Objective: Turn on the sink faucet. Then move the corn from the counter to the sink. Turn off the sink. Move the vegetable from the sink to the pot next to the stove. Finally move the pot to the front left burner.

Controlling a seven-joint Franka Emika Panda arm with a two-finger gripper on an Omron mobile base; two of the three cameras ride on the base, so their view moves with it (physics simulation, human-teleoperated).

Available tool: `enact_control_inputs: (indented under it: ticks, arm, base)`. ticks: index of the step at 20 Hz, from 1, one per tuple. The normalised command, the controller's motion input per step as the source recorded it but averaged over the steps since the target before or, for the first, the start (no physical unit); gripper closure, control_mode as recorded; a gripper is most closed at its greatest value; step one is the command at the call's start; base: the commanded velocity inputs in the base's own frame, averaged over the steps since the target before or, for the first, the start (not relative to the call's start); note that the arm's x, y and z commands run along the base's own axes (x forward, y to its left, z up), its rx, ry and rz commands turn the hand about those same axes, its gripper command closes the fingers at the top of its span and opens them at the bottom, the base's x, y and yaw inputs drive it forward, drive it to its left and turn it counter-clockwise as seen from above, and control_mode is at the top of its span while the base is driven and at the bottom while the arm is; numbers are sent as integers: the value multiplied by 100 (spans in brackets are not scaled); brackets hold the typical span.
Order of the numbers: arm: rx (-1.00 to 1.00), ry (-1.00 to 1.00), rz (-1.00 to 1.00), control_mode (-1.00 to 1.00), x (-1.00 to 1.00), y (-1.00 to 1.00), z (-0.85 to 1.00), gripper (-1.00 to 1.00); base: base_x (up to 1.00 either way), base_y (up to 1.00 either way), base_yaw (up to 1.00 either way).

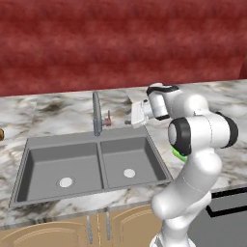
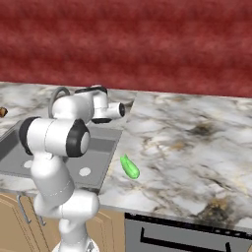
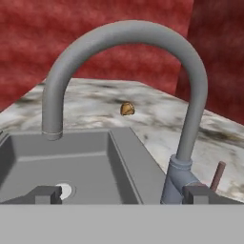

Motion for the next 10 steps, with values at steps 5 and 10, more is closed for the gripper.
enact_control_inputs:
  ticks: [5,10]
  arm:
    - [0,-4,2,-100,30,28,-9,-100]
    - [0,-4,3,-100,31,22,-15,-100]
  base:
    - [0,0,0]
    - [0,0,0]
